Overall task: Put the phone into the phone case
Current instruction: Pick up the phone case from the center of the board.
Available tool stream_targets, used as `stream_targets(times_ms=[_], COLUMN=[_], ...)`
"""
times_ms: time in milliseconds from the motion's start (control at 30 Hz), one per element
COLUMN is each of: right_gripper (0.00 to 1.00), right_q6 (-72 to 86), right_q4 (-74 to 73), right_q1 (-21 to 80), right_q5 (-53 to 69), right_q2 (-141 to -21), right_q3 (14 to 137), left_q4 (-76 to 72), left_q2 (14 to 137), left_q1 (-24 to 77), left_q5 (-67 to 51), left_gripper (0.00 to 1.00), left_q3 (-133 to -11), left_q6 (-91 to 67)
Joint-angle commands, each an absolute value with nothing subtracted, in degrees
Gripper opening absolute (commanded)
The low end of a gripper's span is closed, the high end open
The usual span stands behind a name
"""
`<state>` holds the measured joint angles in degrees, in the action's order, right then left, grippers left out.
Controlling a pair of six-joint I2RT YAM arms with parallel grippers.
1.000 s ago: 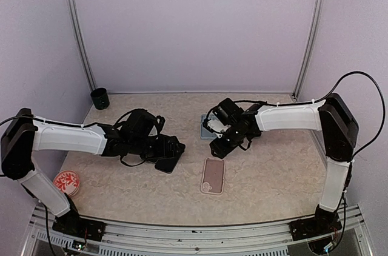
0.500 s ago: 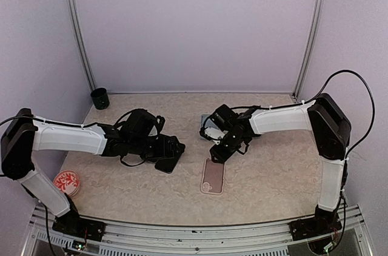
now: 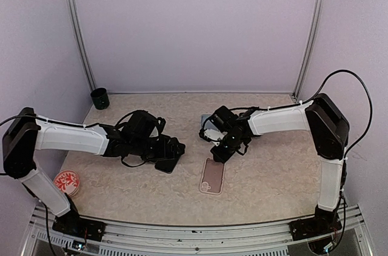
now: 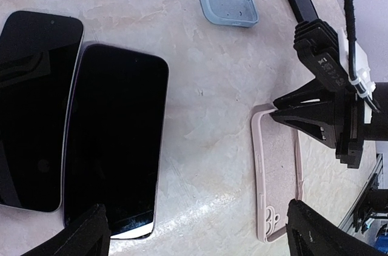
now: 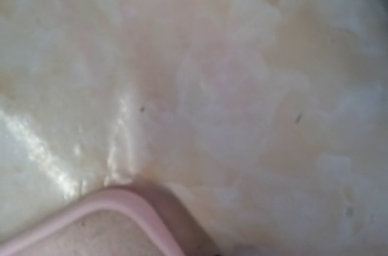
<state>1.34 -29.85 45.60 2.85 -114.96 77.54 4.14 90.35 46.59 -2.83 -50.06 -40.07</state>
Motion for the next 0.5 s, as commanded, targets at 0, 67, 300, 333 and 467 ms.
stream_targets(times_ms=[0,67,300,333,467], right_gripper=[0.11,0.07,0.00,0.00,0.00], right_q6=[1.76,2.41,7.78,9.45,14.79], right_q4=[-29.20,-28.71,-27.67,-27.83,-27.95], right_q1=[45.37,45.35,45.01,44.88,44.73], right_q5=[3.58,4.16,3.03,2.29,0.45], right_q2=[-114.36,-113.24,-109.32,-108.82,-106.16], right_q3=[77.34,76.66,73.84,73.51,71.59], left_q4=[2.38,2.28,2.24,2.29,2.33], left_q2=[91.31,91.33,91.32,91.25,91.15], left_q1=[46.49,46.47,46.49,46.49,46.49], left_q5=[-3.62,-3.76,-3.64,-3.67,-3.50], left_gripper=[0.99,0.99,0.99,0.99,0.99], left_q3=[-49.22,-49.27,-49.14,-49.18,-49.18], left_q6=[-40.28,-40.32,-40.41,-40.43,-40.35])
